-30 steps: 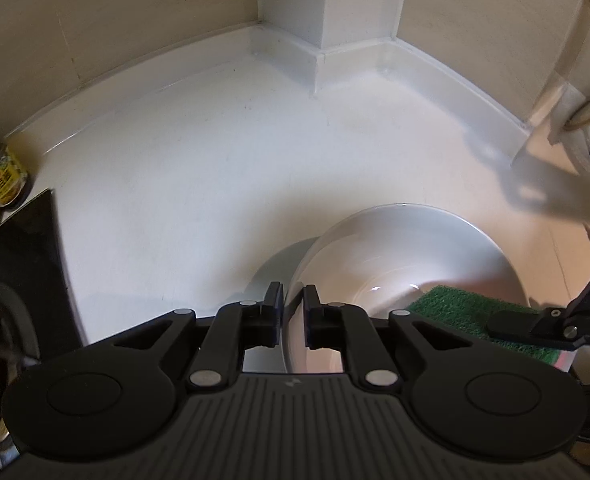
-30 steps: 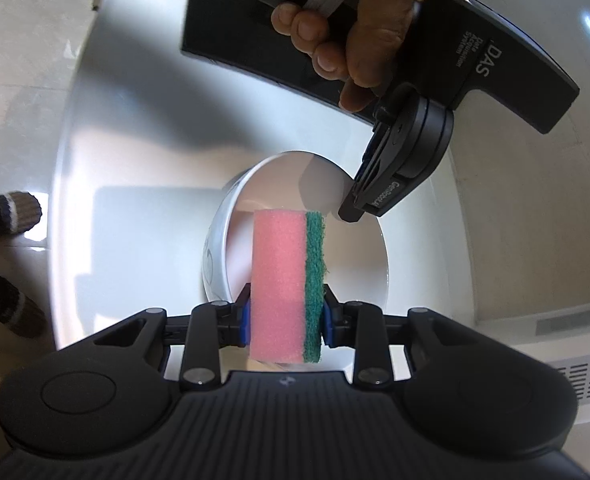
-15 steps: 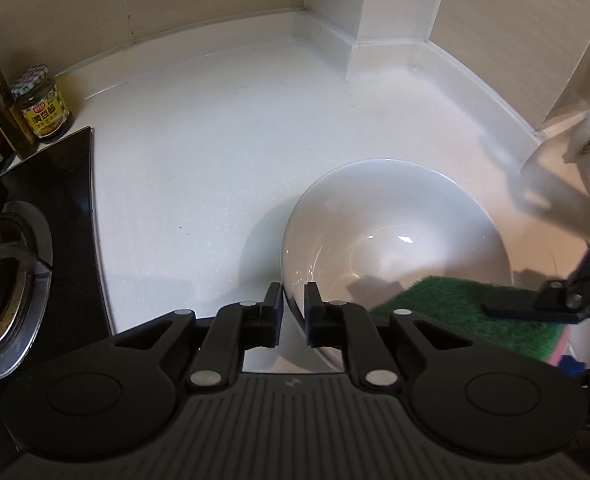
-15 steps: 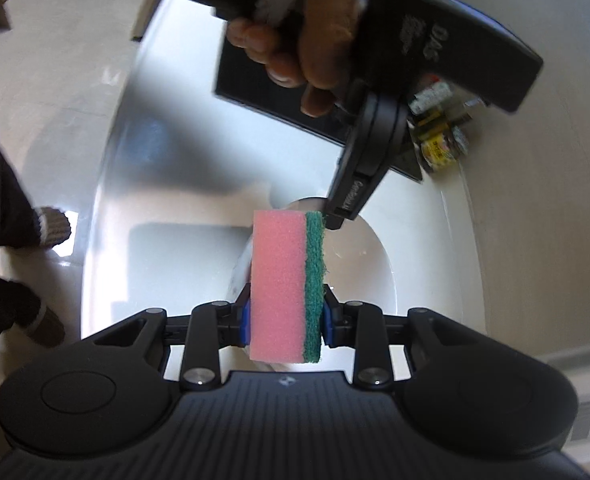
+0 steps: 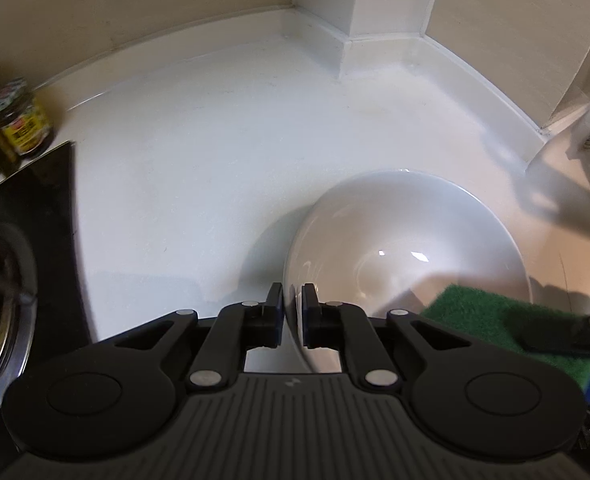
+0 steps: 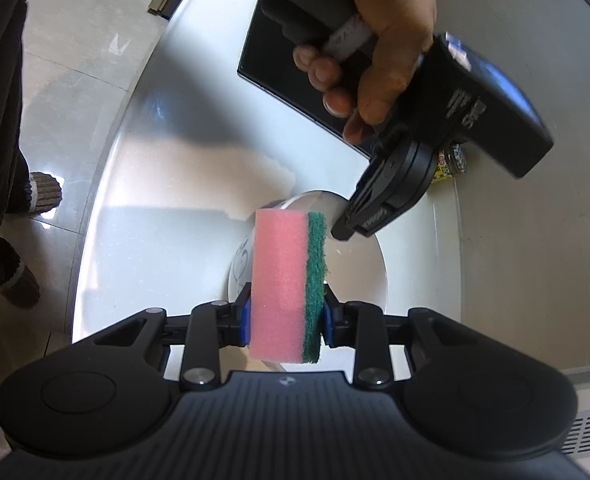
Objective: Clean bowl
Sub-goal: 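Keep the bowl tilted with the left gripper while the right tool wipes the inner wall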
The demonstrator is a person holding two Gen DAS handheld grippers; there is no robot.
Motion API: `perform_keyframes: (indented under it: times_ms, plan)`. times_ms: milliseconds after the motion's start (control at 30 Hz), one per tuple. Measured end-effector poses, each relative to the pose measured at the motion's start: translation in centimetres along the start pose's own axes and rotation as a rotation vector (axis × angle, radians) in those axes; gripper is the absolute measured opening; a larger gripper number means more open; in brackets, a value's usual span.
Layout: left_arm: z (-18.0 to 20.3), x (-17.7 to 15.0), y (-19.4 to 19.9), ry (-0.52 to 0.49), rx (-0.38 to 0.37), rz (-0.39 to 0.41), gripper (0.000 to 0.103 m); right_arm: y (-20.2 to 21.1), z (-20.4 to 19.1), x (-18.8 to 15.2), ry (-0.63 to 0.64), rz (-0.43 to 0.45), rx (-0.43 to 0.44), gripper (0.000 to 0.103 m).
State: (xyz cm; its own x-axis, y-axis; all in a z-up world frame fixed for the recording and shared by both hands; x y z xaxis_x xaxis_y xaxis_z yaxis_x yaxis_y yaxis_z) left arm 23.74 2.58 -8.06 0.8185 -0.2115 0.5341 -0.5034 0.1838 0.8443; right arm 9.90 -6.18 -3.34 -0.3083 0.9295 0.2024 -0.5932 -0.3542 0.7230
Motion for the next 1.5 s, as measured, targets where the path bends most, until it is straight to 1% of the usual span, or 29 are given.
perform_keyframes:
  times_ms: [67, 133, 167, 233, 267, 367, 467, 567, 600, 733, 767, 800, 900, 933, 1033, 1133, 1233, 1400, 1433, 1500]
  plan:
    - [0.3, -0.9, 0.9, 0.016, 0.007, 0.005, 0.011, -0.1, 0.2, 0.3, -0.022, -0.017, -0.002, 0.027]
    - [0.4, -1.3, 1.2, 0.011, 0.012, 0.01, 0.013, -0.1, 0.3, 0.6, -0.045, -0.034, -0.005, 0.027]
    - [0.4, -1.4, 1.3, 0.0, 0.008, 0.013, 0.014, -0.2, 0.3, 0.8, -0.056, -0.042, -0.006, 0.027]
    - [0.1, -0.9, 1.1, -0.028, -0.019, 0.008, 0.013, -0.2, 0.5, 1.2, -0.08, -0.053, -0.003, 0.027]
    - [-0.2, -0.6, 0.9, -0.047, -0.032, 0.003, 0.012, -0.3, 0.5, 1.5, -0.096, -0.057, 0.0, 0.027]
    - [-0.4, 0.8, 0.3, -0.15, -0.056, -0.008, 0.007, -0.6, 0.8, 2.7, -0.142, -0.063, 0.001, 0.027]
    - [0.0, 2.0, -0.4, -0.222, -0.088, -0.019, 0.006, -0.9, 0.7, 3.7, -0.136, -0.077, -0.021, 0.027]
    - [0.5, 2.4, -0.6, -0.268, -0.107, -0.015, 0.006, -0.7, 0.3, 3.2, -0.1, -0.097, -0.017, 0.027]
    - [0.6, 2.3, -0.5, -0.266, -0.111, -0.011, 0.006, -0.6, 0.1, 2.9, -0.088, -0.099, -0.013, 0.027]
    - [0.1, 1.7, -0.1, -0.189, -0.114, 0.0, 0.006, -0.6, -0.3, 1.9, -0.048, -0.103, -0.01, 0.028]
    - [-0.1, 1.4, 0.2, -0.164, -0.099, -0.001, 0.012, -0.5, -0.3, 1.8, -0.04, -0.101, -0.003, 0.028]
    - [-0.4, 0.9, 0.7, -0.126, -0.078, -0.001, 0.015, -0.5, -0.2, 1.6, -0.027, -0.095, 0.007, 0.028]
    - [-1.0, -0.5, 2.1, -0.02, -0.072, 0.005, 0.015, -0.4, 0.0, 1.2, -0.002, -0.076, 0.03, 0.028]
    - [-1.0, -0.9, 2.4, 0.0, -0.067, 0.005, 0.015, -0.3, 0.1, 1.1, 0.006, -0.068, 0.036, 0.028]
    - [-0.3, -1.3, 2.0, -0.019, -0.02, 0.006, 0.015, -0.3, 0.4, 0.8, 0.029, -0.044, 0.072, 0.028]
    - [-0.1, -0.6, 0.9, -0.026, 0.013, 0.001, 0.01, -0.4, 1.2, 0.8, 0.036, -0.022, 0.119, 0.028]
    - [0.0, 0.7, 0.0, -0.073, 0.006, -0.005, 0.009, -0.7, 1.9, 0.6, 0.039, -0.002, 0.156, 0.029]
    - [0.2, 2.8, -1.5, -0.115, -0.019, -0.021, 0.009, -1.5, 1.8, -1.1, 0.17, -0.063, 0.136, 0.029]
    - [0.2, 3.1, -1.7, -0.113, -0.02, -0.023, 0.009, -1.6, 1.9, -1.2, 0.164, -0.073, 0.131, 0.029]
    - [0.1, 3.0, -1.4, -0.065, -0.003, -0.018, 0.009, -1.8, 2.0, -1.2, 0.146, -0.078, 0.121, 0.029]
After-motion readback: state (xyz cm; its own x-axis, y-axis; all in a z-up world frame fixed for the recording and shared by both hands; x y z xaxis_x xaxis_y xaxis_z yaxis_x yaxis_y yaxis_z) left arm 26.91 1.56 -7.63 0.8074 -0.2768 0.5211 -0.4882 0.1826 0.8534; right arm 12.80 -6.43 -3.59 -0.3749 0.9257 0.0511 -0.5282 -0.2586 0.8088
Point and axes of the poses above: each gripper's, at about its wrist camera, not at the fingertips, and y roughly against the way its jaws point, z to its right, x to its top, the point moved 5 cm from there along -y, roughly the way its jaws point, and after that the axes turned 3 degrees about z, right-handed, at the moved point
